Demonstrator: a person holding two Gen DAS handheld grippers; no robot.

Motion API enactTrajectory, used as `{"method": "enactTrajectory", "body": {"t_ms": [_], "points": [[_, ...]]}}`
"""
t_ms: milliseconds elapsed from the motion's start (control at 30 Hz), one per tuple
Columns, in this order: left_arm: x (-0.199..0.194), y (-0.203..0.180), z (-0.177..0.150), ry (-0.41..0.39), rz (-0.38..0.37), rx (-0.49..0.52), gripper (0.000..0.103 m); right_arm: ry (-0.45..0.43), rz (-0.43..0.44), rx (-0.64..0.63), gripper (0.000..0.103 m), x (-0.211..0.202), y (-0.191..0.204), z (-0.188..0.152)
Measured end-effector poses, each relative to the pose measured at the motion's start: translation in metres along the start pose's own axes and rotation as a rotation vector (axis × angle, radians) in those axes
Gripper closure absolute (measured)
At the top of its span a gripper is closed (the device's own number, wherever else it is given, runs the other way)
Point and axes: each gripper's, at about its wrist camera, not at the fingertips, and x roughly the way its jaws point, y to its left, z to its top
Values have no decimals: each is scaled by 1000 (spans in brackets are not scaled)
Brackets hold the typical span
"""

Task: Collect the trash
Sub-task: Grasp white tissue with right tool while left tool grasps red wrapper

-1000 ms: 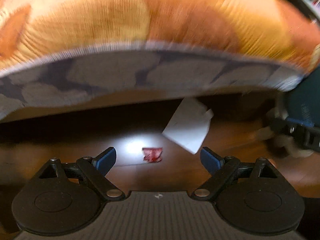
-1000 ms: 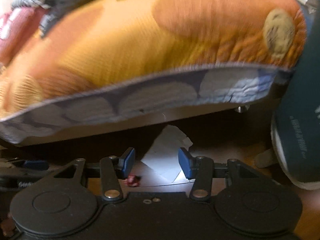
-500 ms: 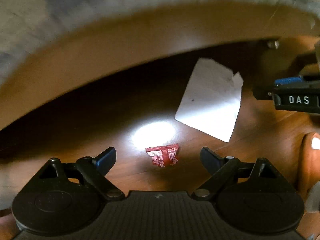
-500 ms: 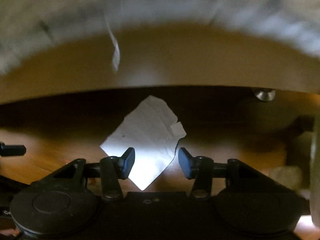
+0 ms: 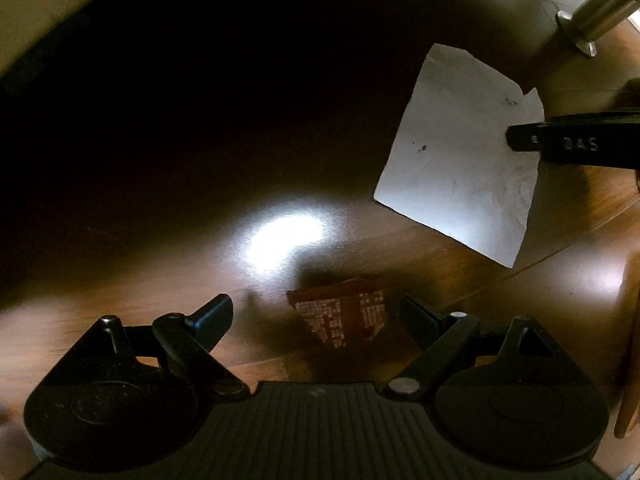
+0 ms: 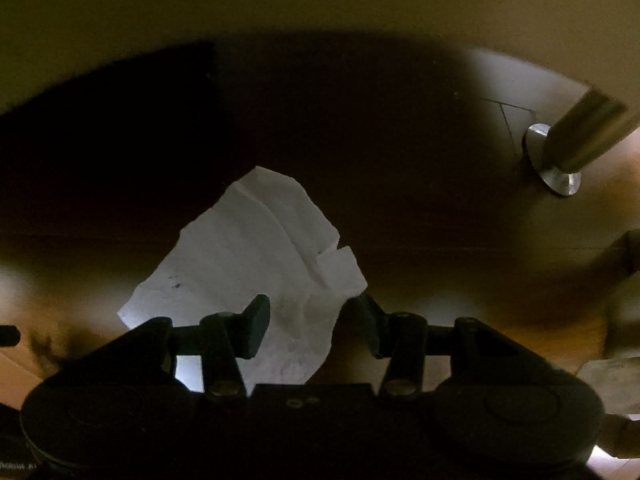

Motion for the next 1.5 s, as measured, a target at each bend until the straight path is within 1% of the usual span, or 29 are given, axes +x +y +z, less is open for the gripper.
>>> {"method": "enactTrajectory", "body": {"t_ms": [133, 167, 267, 333, 367, 400, 433, 500, 567, 600, 633, 667, 700, 833, 967, 1100, 1200, 1333, 1433, 1467, 1500], "points": [[8, 1, -1, 8, -18, 3, 23, 3, -2, -27, 55, 8, 13, -3], [10, 1, -1, 11, -21, -1, 28, 14, -10, -33, 54, 11, 15, -4], [16, 0, -1, 28, -38, -5, 41, -8, -10, -33, 54, 9, 18, -6], [19, 0, -2, 36, -46, -4, 46, -7, -6, -36, 53, 8, 19, -9], [20, 6, -1, 40, -54, -6, 53, -1, -3, -37, 53, 8, 21, -10], [20, 6, -1, 45, -61, -10, 58, 6, -1, -41, 53, 8, 22, -11], [20, 6, -1, 40, -61, -11, 58, 8, -4, -51, 56, 7, 23, -13], [20, 9, 1, 45, -77, -24, 61, 16, 3, -58, 57, 9, 24, -12], [16, 11, 3, 40, -88, -38, 61, 17, 4, -75, 60, 7, 26, -15], [13, 11, 4, 40, -81, -35, 62, 18, 6, -83, 65, 5, 26, -15], [11, 12, 6, 40, -78, -30, 62, 19, 10, -87, 87, 4, 26, -16], [10, 12, 7, 41, -78, -26, 62, 23, 19, -94, 102, 3, 24, -7], [8, 12, 7, 41, -74, -21, 63, 36, 27, -94, 100, 2, 23, -8], [4, 11, 8, 39, -70, -12, 63, 69, 41, -87, 101, -5, 20, -15], [-14, 10, 10, 31, -97, -7, 64, 48, 48, -68, 101, -32, 16, -21], [-37, 10, 10, 34, -126, 1, 64, 50, 52, -28, 101, -68, 12, -30], [-64, 10, 12, 32, -140, 13, 64, 43, 58, -12, 101, -102, 10, -35], [-115, 4, 11, 6, -143, 54, 64, 27, 52, -28, 101, -153, 14, -43], [-154, 0, 10, -16, -151, 70, 64, 2, 52, -18, 101, -193, 13, -39], [-168, -1, 10, -25, -155, 73, 64, -10, 56, -7, 101, -203, 19, -26], [-183, -1, 10, -37, -160, 76, 64, -23, 62, 5, 101, -218, 18, -26]]}}
